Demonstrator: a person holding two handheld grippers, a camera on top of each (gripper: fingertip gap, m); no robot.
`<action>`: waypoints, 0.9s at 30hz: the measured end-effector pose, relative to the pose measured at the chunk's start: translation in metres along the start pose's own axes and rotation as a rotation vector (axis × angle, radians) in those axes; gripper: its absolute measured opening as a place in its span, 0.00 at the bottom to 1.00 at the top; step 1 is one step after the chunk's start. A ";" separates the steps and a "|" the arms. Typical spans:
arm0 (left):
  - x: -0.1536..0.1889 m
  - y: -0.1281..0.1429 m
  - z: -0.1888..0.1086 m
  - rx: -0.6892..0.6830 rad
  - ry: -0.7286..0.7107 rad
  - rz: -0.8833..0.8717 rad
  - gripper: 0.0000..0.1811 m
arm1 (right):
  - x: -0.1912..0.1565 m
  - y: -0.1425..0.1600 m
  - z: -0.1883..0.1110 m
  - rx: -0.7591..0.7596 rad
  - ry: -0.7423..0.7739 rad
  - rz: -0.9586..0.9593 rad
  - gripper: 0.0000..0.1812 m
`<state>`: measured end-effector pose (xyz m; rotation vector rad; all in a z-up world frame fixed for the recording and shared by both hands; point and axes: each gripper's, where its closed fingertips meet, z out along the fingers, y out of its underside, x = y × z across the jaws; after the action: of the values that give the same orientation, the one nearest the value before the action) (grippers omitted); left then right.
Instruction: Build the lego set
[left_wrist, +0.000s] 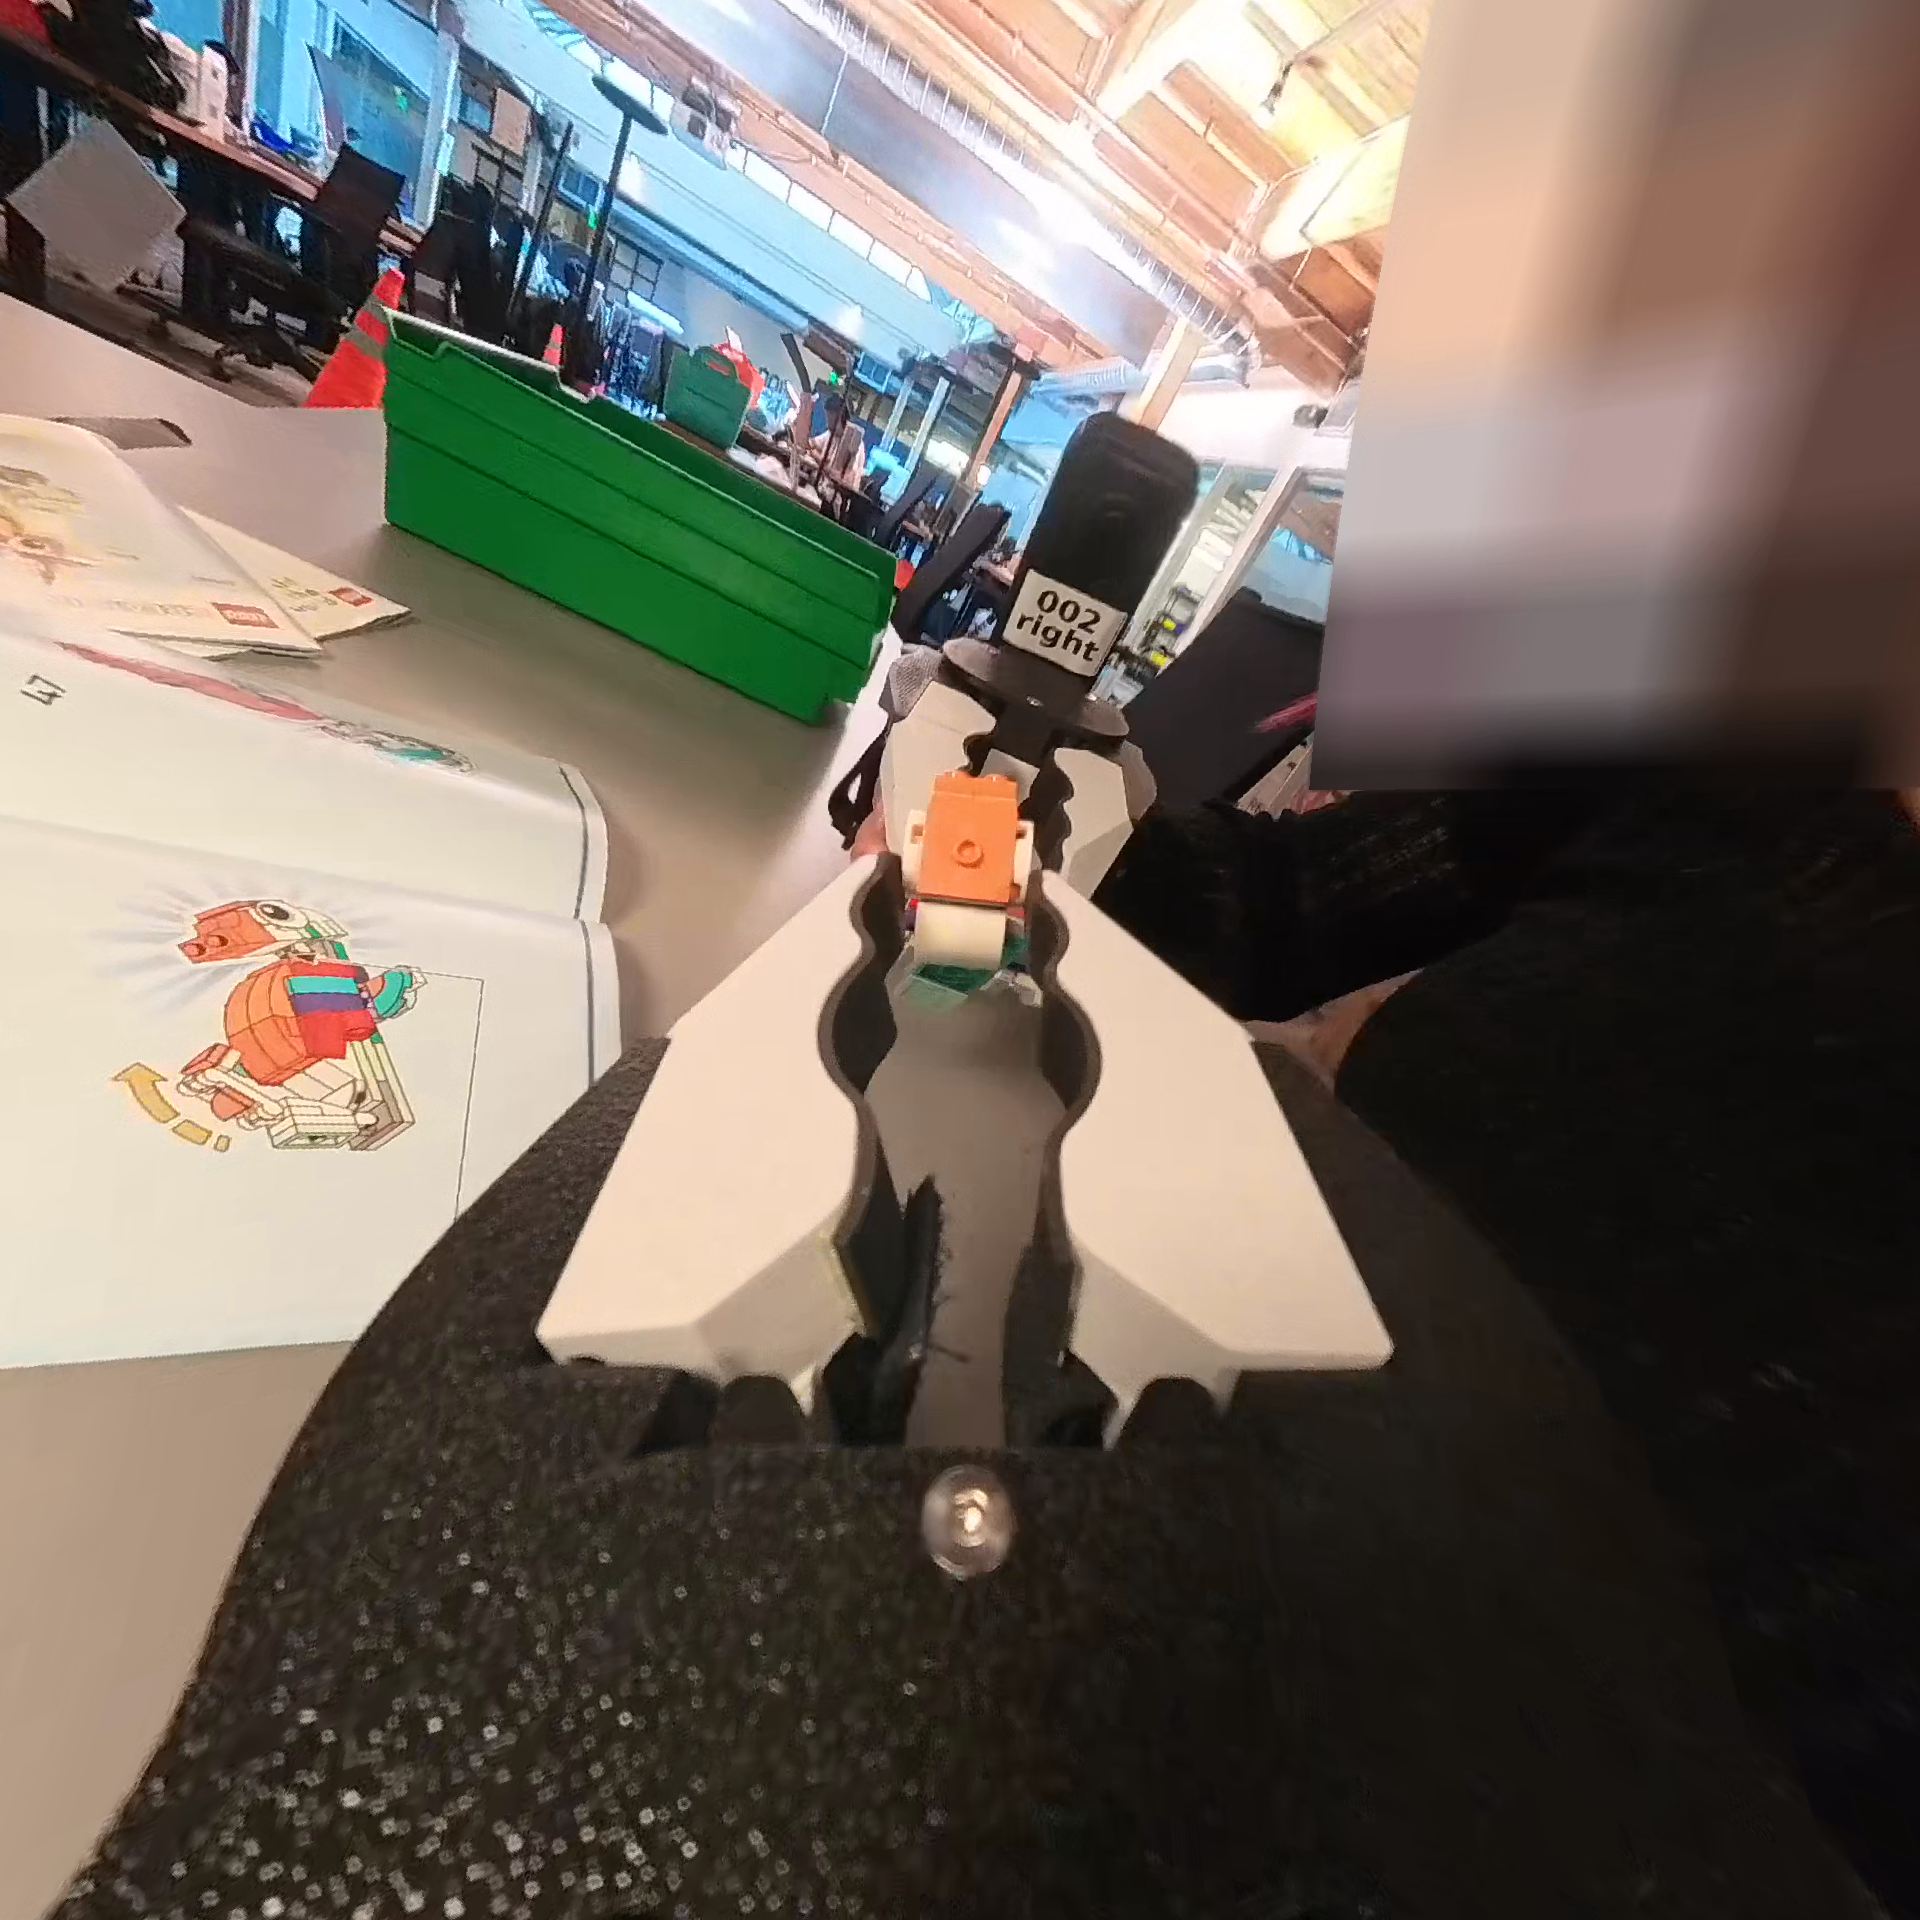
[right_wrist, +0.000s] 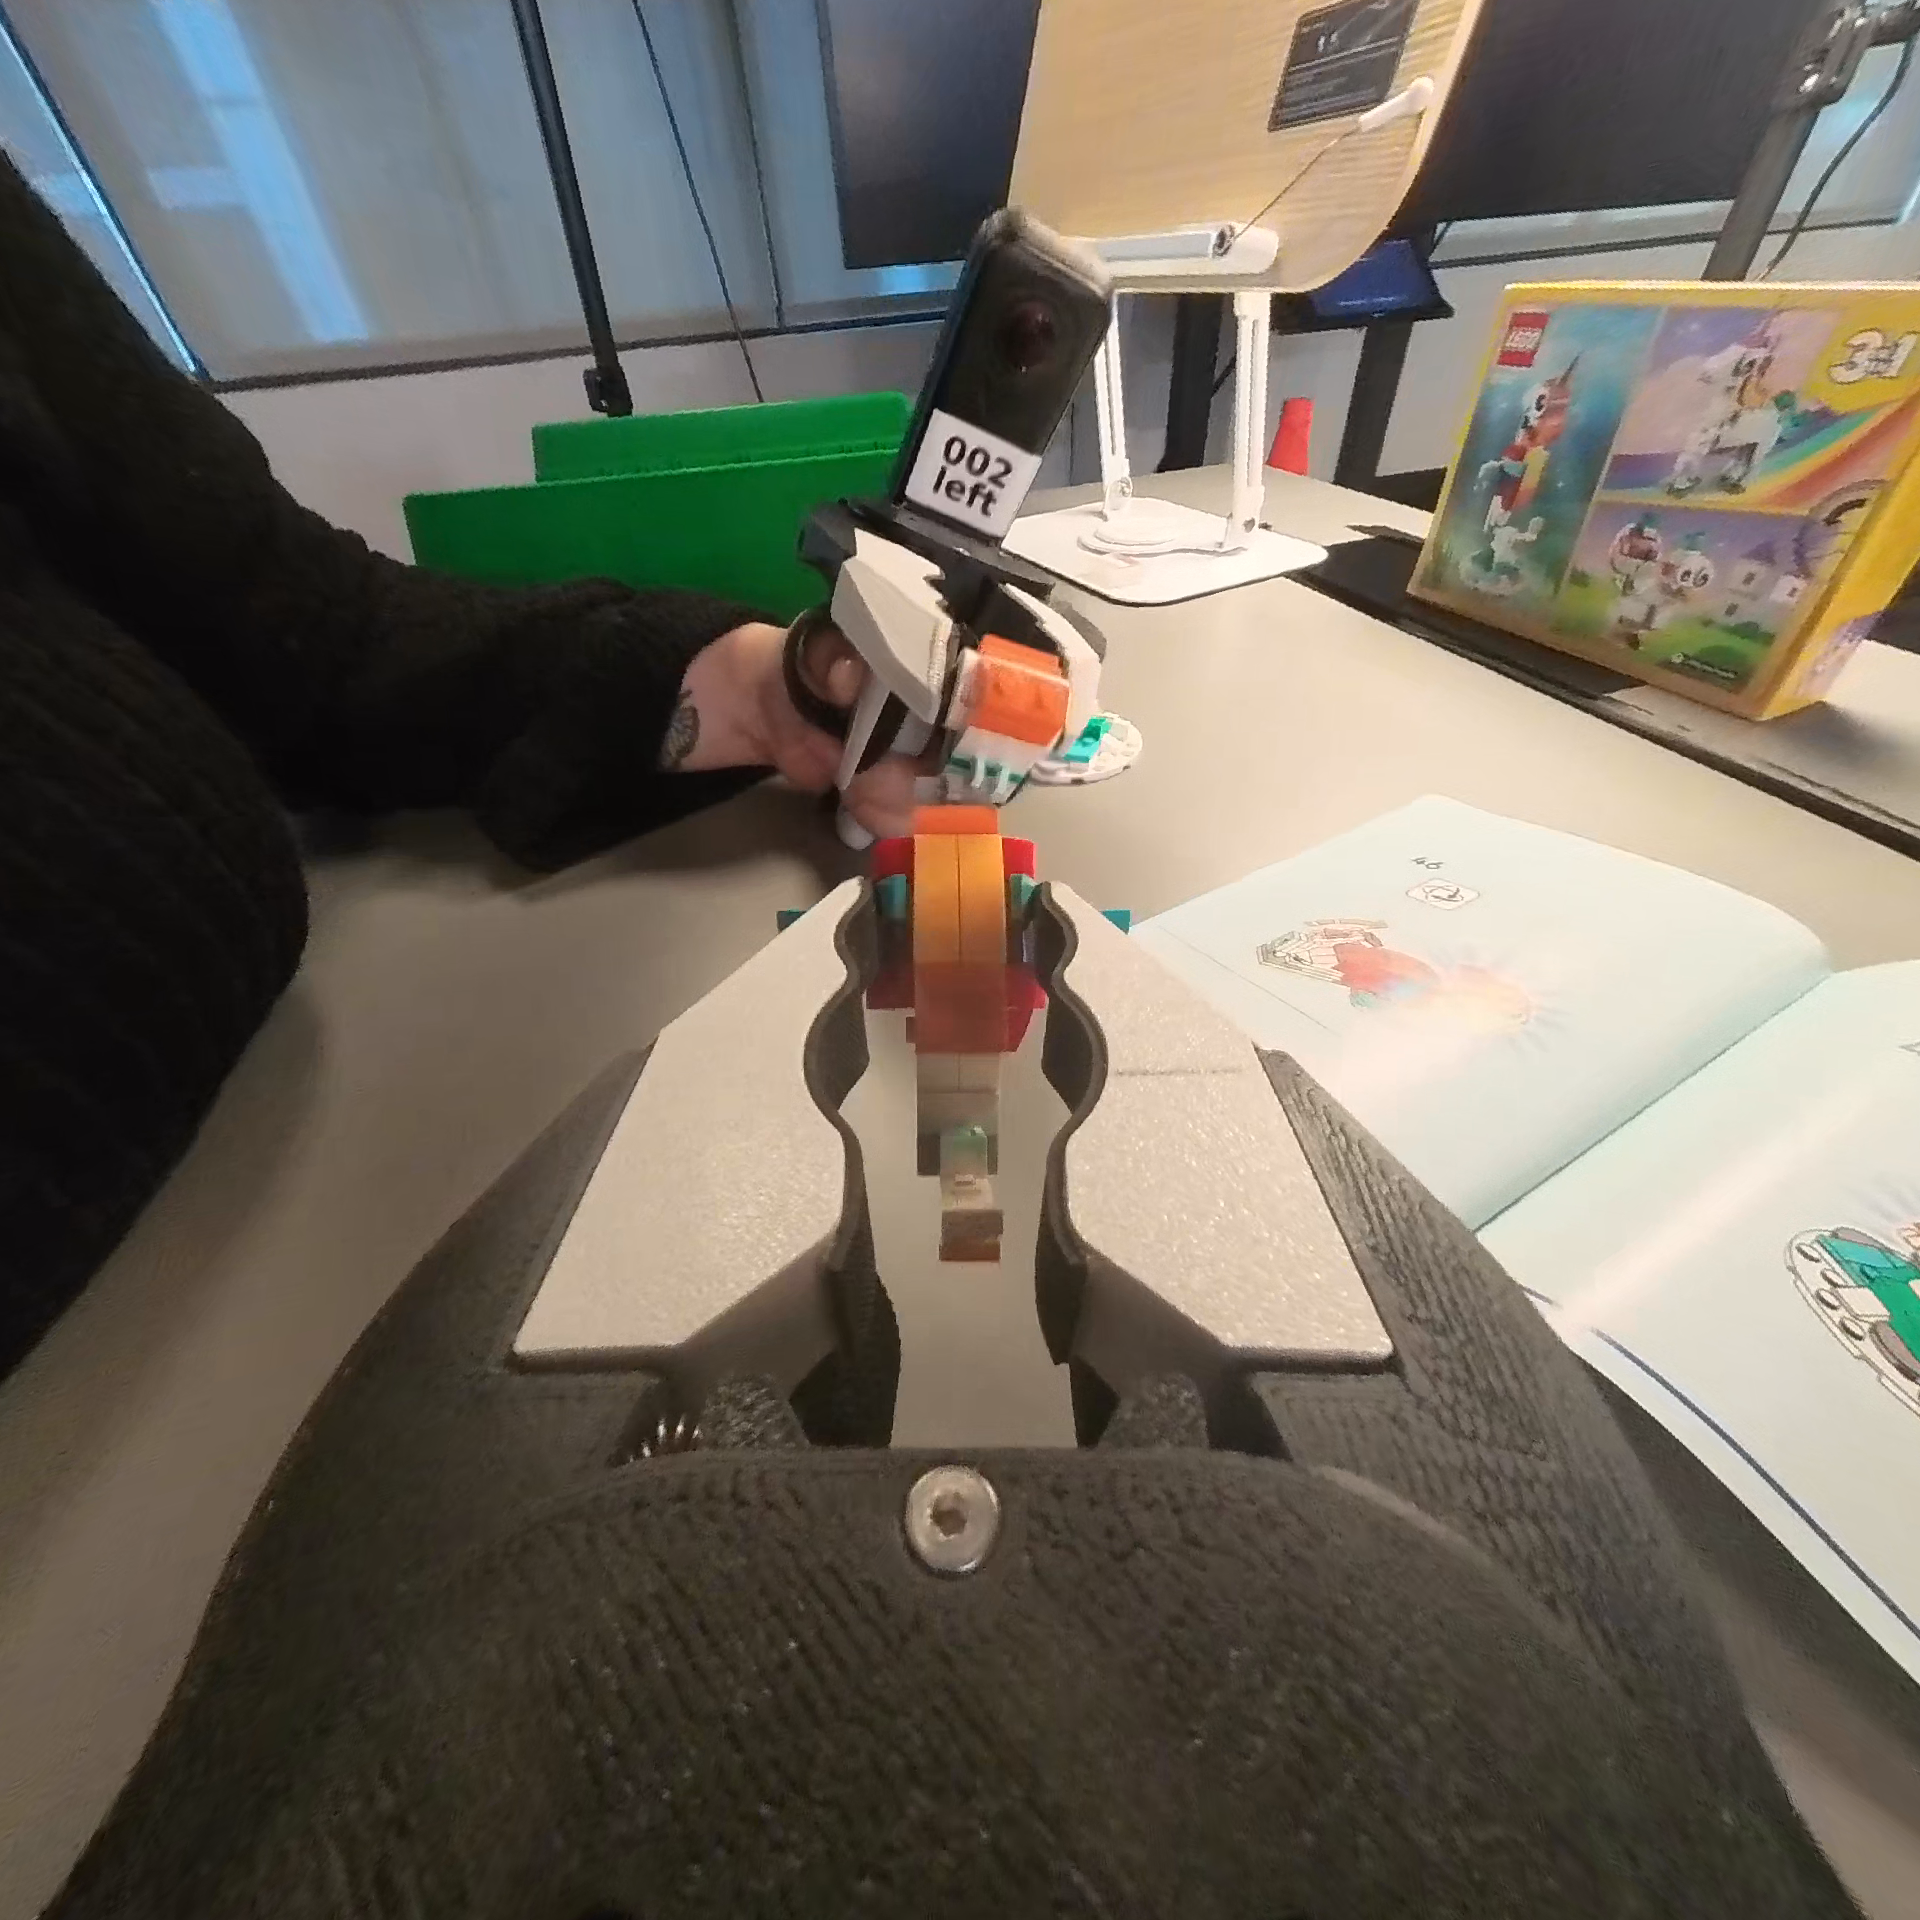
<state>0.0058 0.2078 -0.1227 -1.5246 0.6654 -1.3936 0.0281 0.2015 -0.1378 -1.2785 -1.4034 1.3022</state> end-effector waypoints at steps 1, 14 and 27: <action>0.000 0.000 0.000 0.003 0.004 0.000 0.11 | 0.000 -0.001 0.000 0.006 -0.003 0.010 0.15; 0.004 -0.004 -0.003 0.027 0.033 -0.004 0.11 | 0.002 0.000 -0.001 0.002 0.011 0.032 0.15; 0.003 0.001 0.001 -0.013 0.027 -0.005 0.11 | 0.001 0.003 0.000 -0.019 0.016 0.019 0.15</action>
<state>0.0073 0.2049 -0.1227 -1.5206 0.6886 -1.4187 0.0280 0.2023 -0.1412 -1.3158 -1.3987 1.2910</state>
